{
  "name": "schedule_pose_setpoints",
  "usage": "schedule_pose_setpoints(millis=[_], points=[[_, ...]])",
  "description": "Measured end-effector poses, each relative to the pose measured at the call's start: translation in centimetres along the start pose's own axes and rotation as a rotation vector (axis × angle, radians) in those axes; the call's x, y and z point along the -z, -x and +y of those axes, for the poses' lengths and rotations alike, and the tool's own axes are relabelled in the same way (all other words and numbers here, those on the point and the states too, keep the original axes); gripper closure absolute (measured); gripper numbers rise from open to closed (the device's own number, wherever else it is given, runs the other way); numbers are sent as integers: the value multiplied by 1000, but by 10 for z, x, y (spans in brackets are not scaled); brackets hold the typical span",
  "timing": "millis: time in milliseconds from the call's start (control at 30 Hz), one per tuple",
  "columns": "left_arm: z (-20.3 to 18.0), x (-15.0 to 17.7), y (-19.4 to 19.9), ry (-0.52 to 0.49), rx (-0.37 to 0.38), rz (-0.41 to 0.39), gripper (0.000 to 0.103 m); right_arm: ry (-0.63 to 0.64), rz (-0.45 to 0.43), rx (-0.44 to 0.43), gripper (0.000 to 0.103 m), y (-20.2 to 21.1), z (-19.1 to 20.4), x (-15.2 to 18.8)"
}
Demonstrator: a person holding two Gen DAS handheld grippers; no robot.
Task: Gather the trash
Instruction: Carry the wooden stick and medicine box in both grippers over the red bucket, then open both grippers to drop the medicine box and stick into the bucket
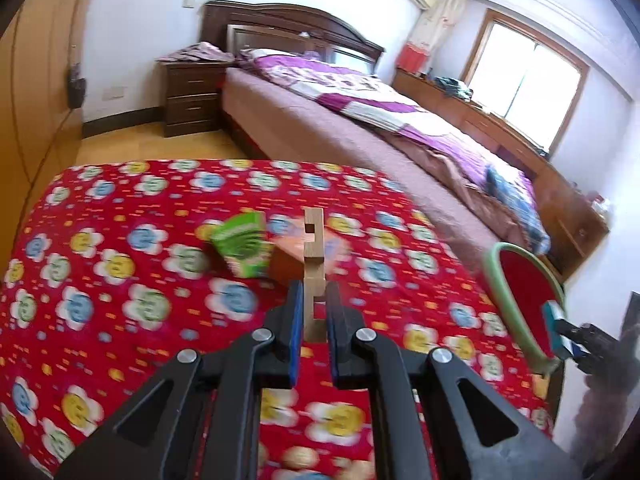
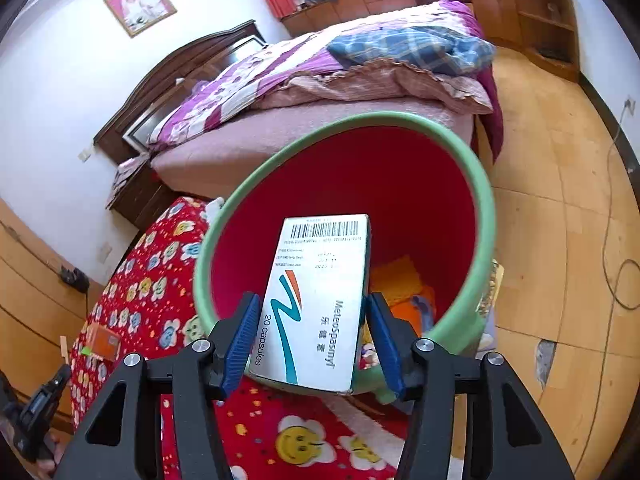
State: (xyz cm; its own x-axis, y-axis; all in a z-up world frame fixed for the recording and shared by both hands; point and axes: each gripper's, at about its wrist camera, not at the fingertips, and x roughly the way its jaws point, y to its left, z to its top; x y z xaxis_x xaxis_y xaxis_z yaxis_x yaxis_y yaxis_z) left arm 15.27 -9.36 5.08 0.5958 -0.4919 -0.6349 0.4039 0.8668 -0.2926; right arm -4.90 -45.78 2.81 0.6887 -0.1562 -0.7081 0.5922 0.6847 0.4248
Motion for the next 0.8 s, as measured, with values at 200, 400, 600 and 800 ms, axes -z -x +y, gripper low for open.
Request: schedule_pose_setpoints(millis=[200, 400, 600, 800], points=[[-50, 7, -3, -47, 96, 44, 94, 10, -26, -6, 45, 11, -8, 1], [-98, 15, -8, -102, 168, 99, 93, 10, -65, -34, 43, 29, -20, 4], [-151, 20, -20, -187, 224, 163, 94, 50, -108, -71, 38, 56, -26, 5], [-204, 27, -40, -274, 267, 208, 94, 91, -145, -45, 35, 72, -34, 7]])
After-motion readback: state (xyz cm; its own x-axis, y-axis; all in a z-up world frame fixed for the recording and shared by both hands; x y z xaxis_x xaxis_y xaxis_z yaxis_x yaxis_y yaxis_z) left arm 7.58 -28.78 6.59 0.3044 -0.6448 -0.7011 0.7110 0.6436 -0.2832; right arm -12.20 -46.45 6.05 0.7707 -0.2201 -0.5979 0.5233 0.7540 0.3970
